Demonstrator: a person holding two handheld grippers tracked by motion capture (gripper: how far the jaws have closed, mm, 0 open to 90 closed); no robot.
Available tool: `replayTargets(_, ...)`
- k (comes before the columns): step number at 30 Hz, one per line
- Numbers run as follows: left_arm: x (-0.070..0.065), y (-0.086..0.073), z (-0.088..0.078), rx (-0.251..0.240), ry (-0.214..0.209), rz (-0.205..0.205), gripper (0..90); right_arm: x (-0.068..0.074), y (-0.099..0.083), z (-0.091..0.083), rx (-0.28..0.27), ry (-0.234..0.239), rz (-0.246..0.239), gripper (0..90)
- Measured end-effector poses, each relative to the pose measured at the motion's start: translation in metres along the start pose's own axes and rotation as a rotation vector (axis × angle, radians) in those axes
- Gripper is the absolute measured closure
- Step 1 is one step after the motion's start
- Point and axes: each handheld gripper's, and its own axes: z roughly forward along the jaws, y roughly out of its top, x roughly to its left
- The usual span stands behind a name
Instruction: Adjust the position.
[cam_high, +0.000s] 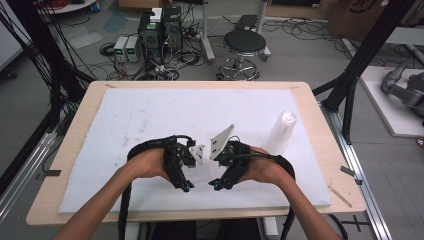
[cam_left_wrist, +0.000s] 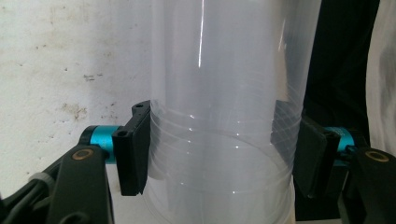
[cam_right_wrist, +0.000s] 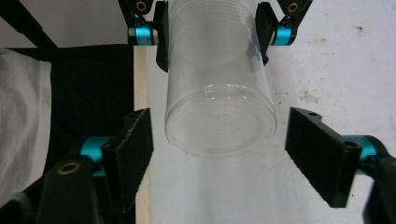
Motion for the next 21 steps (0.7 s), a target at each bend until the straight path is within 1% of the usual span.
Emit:
replayTargets(2,0.0001,0.0005,0.0007,0.001,0.003,-0.002,32.8,0.0003,0.0003,0.0010,-0.002,0.010,-0.002,24.7)
replayTargets(4,0.0002,0.0008,0.0007,0.005,0.002,-0.001,32.8,0.0003,0.0005,0.0013,0.001,0.009,-0.003,24.7)
replayTargets(5,0.0006,0.0012,0.0006,0.008,0.002,0.005,32.9,-0.0001,0.0007,0.0017,0.003,0.012,-0.007,24.7)
replayTargets(7,0.0004,0.0016,0.0007,0.008,0.002,0.001,33.0,0.0000,0.0009,0.0024,0.000,0.009,-0.008,25.6)
replayTargets(8,0.0003,0.0018,0.0008,0.008,0.002,0.002,32.9,0.0001,0.0014,0.0020,0.002,0.009,-0.007,28.9)
replayTargets(9,0.0003,0.0019,0.0007,0.009,0.002,0.001,32.9,0.0001,0.0014,0.0020,0.002,0.009,-0.007,28.9)
replayTargets(10,0.0002,0.0020,0.0006,0.008,0.002,0.002,32.9,0.0000,0.0019,0.0017,0.005,0.010,-0.011,33.2)
replayTargets(11,0.0002,0.0019,0.0006,0.007,0.002,0.002,32.9,0.0000,0.0019,0.0017,0.005,0.010,-0.011,33.2)
replayTargets(13,0.0001,0.0019,0.0004,0.007,0.000,0.005,33.0,-0.0001,0.0019,0.0021,0.002,0.016,-0.018,38.7)
replayTargets(14,-0.0001,0.0019,0.0005,0.007,0.001,0.004,33.0,0.0000,0.0019,0.0021,0.004,0.010,-0.022,40.7)
replayTargets(21,-0.0001,0.0020,0.0008,0.008,0.004,0.007,33.0,0.0006,0.0016,0.0026,0.006,0.006,-0.026,42.0)
